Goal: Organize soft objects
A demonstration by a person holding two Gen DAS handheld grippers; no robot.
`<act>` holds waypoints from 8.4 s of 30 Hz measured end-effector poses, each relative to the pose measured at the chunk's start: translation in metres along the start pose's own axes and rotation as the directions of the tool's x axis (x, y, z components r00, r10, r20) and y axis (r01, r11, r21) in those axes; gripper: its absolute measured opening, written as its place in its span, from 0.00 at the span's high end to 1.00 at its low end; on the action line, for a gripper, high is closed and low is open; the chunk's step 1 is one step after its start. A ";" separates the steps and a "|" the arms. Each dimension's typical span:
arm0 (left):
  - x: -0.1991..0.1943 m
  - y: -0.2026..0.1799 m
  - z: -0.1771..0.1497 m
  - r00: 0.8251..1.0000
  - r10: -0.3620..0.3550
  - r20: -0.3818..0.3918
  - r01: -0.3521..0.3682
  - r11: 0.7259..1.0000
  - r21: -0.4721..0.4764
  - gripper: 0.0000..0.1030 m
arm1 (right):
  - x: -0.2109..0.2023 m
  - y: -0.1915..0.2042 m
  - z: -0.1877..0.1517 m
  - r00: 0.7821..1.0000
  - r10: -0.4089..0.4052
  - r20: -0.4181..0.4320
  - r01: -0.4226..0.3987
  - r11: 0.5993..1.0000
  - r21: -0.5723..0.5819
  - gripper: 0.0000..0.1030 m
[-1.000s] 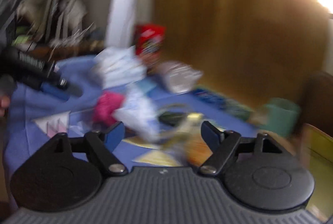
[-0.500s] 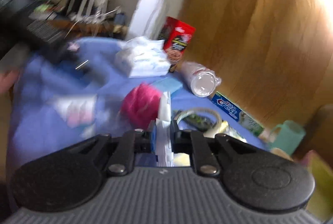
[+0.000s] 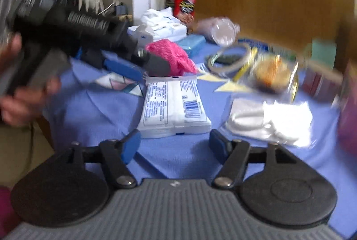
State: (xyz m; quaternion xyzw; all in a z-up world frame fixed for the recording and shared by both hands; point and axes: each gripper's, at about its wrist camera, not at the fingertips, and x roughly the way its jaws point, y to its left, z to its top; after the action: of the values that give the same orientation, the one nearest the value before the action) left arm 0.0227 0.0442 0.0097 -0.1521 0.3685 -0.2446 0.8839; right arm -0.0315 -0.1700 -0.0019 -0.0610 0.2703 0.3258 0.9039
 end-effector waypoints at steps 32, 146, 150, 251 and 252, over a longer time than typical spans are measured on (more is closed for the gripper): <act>0.037 -0.138 0.011 0.976 -0.192 -0.100 0.206 0.966 0.157 0.44 | -0.075 -0.023 -0.014 0.949 -0.223 0.224 0.201 0.973 0.118 0.75; 0.091 -0.170 0.055 0.980 -0.197 0.023 0.188 0.959 0.212 0.33 | -0.121 -0.219 -0.021 0.541 -0.835 0.104 0.704 0.517 0.487 0.38; 0.055 -0.109 0.044 0.994 -0.079 0.076 0.066 0.983 0.170 0.33 | -0.132 -0.200 -0.014 0.556 -0.806 0.202 0.643 0.571 0.509 0.38; 0.007 -0.023 0.025 0.982 0.168 0.086 -0.179 0.973 0.148 0.34 | -0.064 -0.133 0.040 0.886 -0.380 0.267 0.309 0.912 0.271 0.55; 0.004 -0.009 0.023 0.972 0.218 0.085 -0.227 0.966 0.125 0.34 | -0.048 -0.128 0.045 0.911 -0.337 0.237 0.272 0.924 0.269 0.55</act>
State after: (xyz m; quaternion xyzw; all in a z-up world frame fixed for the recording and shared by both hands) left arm 0.0390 0.0366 0.0274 -0.0586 0.3344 -0.1626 0.9264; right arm 0.0378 -0.2835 0.0533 0.0489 0.1631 0.1519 0.9736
